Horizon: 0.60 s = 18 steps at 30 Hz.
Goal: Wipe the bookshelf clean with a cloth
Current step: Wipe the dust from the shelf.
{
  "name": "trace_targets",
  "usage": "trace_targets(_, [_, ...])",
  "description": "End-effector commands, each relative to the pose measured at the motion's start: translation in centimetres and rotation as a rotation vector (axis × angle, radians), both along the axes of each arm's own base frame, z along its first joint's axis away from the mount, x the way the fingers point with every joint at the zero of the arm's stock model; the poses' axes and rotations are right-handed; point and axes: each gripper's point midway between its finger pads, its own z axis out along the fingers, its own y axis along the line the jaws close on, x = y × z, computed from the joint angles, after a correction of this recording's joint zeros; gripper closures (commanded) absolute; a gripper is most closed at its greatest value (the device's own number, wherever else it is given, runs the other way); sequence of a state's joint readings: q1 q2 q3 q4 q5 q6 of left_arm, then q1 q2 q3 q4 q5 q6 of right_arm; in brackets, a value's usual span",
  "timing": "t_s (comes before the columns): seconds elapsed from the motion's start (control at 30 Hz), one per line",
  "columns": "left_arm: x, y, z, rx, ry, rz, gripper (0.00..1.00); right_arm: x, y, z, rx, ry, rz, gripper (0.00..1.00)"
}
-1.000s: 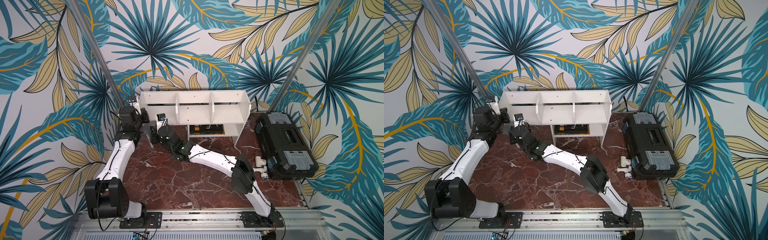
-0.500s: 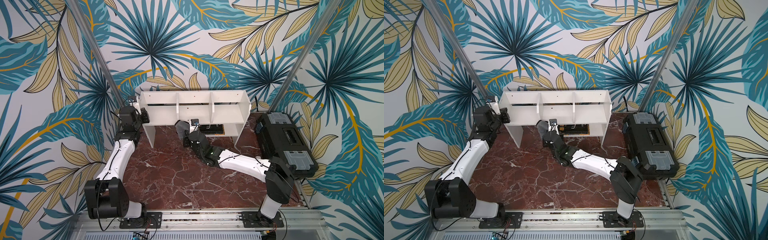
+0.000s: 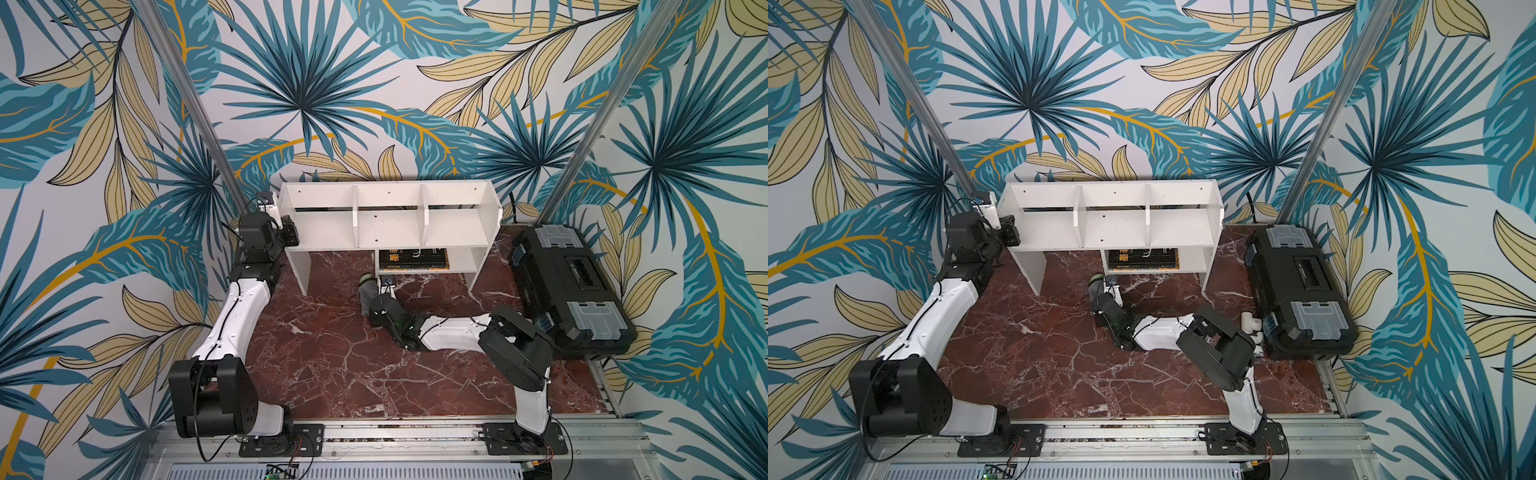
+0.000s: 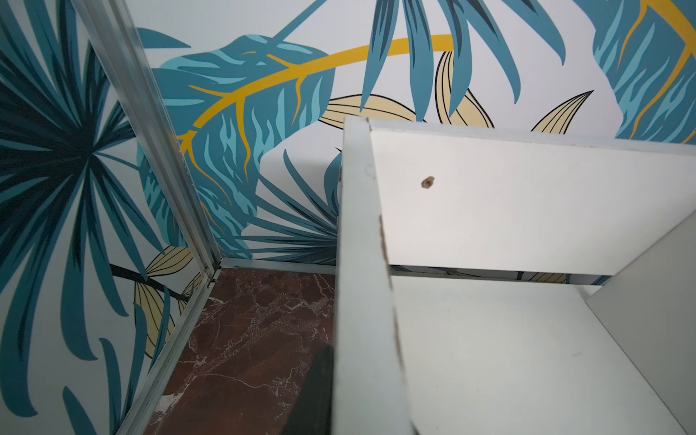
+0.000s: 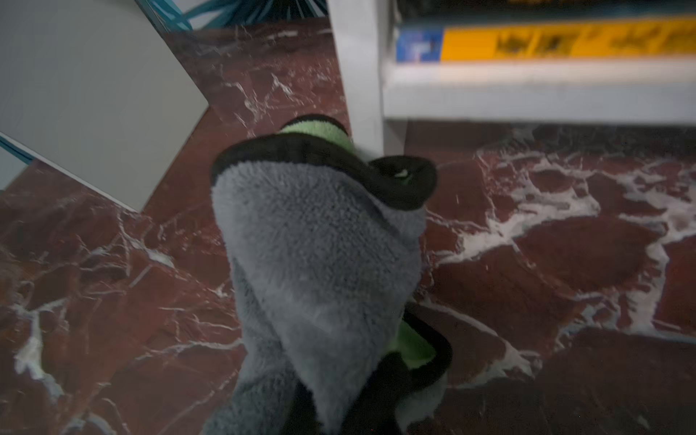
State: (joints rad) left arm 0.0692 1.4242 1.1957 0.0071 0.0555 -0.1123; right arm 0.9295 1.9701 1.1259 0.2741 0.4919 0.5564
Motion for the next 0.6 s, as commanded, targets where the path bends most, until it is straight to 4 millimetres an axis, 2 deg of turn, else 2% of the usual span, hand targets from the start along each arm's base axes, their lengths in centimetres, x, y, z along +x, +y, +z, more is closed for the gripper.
trace_targets(0.0, [-0.5,-1.8,-3.4,-0.202,0.110,-0.062,1.00,0.8,0.8,5.9,0.083,-0.100,0.003,1.00])
trace_targets(0.17, [-0.5,-1.8,-3.4,-0.201,0.112,-0.063,1.00,1.7,-0.3,14.6,0.040,-0.242,-0.011,1.00])
trace_targets(0.27, [-0.6,-1.9,-3.4,-0.201,0.113,-0.063,1.00,1.9,-1.1,18.0,0.019,-0.294,-0.030,1.00])
trace_targets(0.37, [-0.5,-1.9,-3.5,-0.201,0.113,-0.063,1.00,2.0,-1.7,19.4,0.021,-0.313,-0.047,1.00])
trace_targets(0.47, [-0.5,-1.9,-3.6,-0.204,0.116,-0.065,1.00,2.3,-2.8,19.1,0.037,-0.297,-0.086,1.00])
trace_targets(0.57, [-0.5,-1.9,-3.6,-0.202,0.117,-0.066,1.00,2.4,-5.2,18.7,0.060,-0.283,-0.144,1.00])
